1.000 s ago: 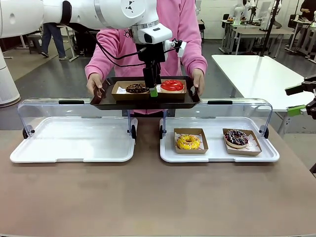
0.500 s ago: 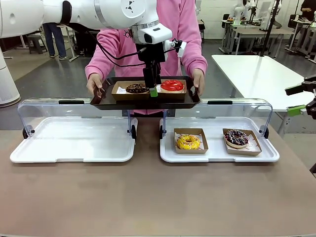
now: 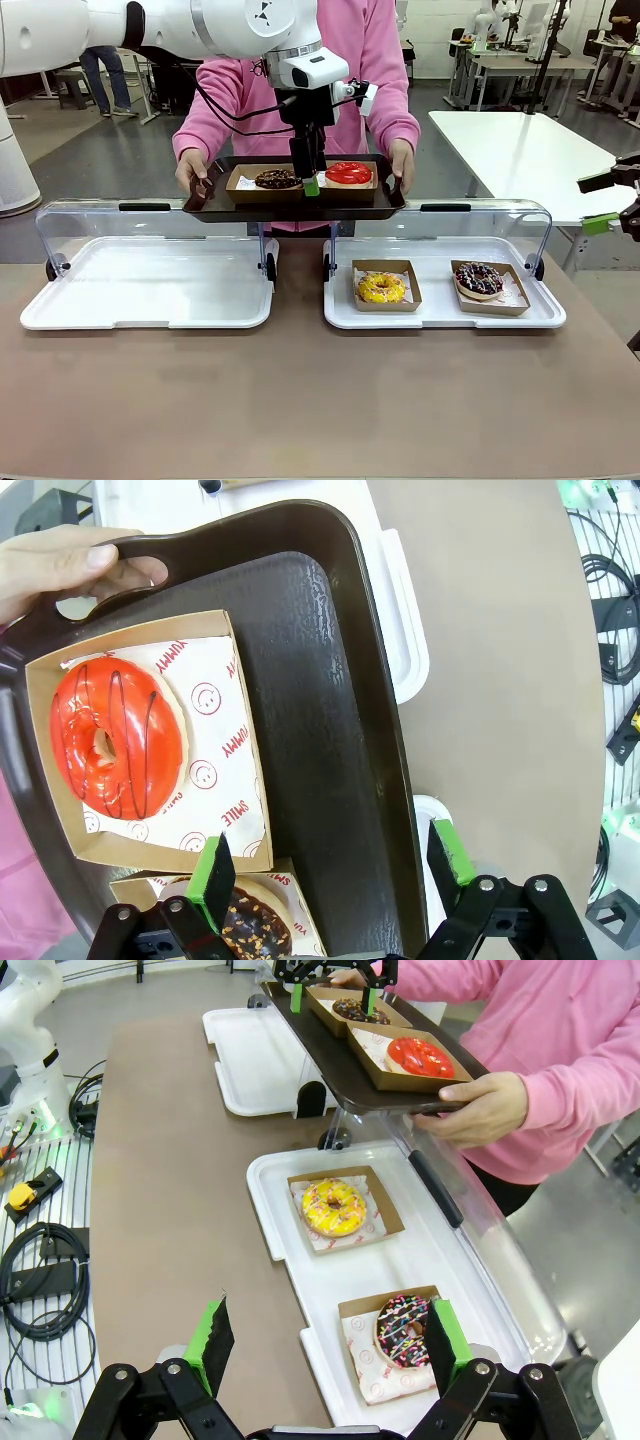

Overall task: Provide the desired donut to the person.
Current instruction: Place the picked Paper togo box onto the Handle tray extended by the person.

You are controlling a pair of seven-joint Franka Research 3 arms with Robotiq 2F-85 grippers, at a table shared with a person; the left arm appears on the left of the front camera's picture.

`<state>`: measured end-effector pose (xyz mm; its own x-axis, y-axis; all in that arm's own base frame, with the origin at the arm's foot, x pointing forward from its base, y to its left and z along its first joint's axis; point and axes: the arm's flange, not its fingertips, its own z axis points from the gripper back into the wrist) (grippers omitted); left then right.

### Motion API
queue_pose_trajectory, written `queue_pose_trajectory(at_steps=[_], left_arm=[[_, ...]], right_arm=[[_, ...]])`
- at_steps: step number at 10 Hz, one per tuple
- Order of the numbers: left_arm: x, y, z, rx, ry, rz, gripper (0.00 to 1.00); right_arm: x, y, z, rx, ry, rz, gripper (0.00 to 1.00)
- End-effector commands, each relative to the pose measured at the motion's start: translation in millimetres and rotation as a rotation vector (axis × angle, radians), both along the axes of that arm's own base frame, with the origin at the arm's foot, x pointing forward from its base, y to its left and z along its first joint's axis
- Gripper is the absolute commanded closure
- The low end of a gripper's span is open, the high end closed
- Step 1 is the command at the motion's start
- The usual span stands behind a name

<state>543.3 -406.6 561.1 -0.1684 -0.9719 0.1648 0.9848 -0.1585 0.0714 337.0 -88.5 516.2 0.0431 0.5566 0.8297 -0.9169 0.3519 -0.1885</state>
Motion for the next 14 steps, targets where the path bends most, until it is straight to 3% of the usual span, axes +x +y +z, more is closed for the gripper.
queue_pose_trajectory(at_steps=[1, 4, 8, 14], left_arm=[[-4.8, 24.1, 13.2, -0.028, 0.064, 0.035, 0.0], [-23.8, 99.3, 13.4, -0.199, 0.154, 0.107, 0.0], [-51.3, 162.3, -0.5, -0.373, 0.151, 0.155, 0.0], [-135.1, 309.8, -15.9, -0.624, 0.052, 0.253, 0.0]], right_arm=[[2.1, 0.5, -1.2, 0.014, -0.017, 0.008, 0.0], [2.1, 0.5, -1.2, 0.014, -0.017, 0.008, 0.0], [2.1, 0.5, -1.2, 0.014, -0.017, 0.008, 0.0], [2.1, 0.5, -1.2, 0.014, -0.017, 0.008, 0.0]])
